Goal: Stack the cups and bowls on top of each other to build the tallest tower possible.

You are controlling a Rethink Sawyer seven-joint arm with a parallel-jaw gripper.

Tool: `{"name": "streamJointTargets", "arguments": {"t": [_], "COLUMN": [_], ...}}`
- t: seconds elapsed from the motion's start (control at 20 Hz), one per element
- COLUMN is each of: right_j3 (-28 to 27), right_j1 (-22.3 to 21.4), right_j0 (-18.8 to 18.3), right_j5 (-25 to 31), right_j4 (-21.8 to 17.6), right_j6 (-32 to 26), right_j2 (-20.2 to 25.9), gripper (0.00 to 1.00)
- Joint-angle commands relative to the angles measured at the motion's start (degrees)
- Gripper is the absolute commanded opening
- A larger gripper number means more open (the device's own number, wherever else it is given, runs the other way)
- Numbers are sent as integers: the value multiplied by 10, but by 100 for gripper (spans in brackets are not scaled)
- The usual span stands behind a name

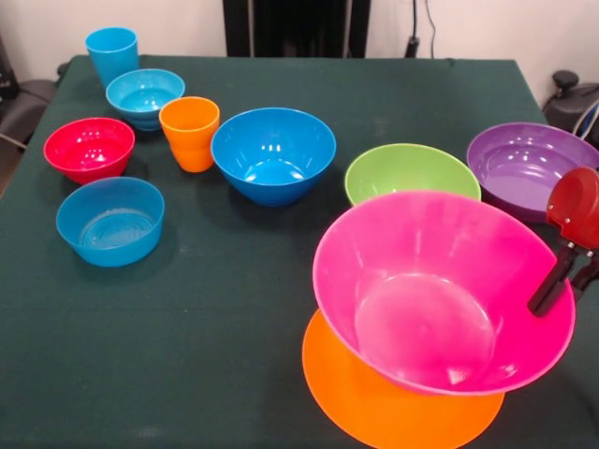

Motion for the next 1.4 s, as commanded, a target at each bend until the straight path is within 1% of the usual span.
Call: {"name": "streamJointTargets", "arguments": {"t": [0.05,0.3,0.65,1.4], "right_j3": [87,115,139,144], "right_j1": [-9,-20,-26,-19], "right_j0": [7,10,20,34], "right_j5": [-24,-51,-64,-56], "right_j4": [-34,-40,-44,-38], "right_j6": [-109,-99,-80,-47], "right_j2": [50,52,48,41], "gripper": [0,0,0,0]}}
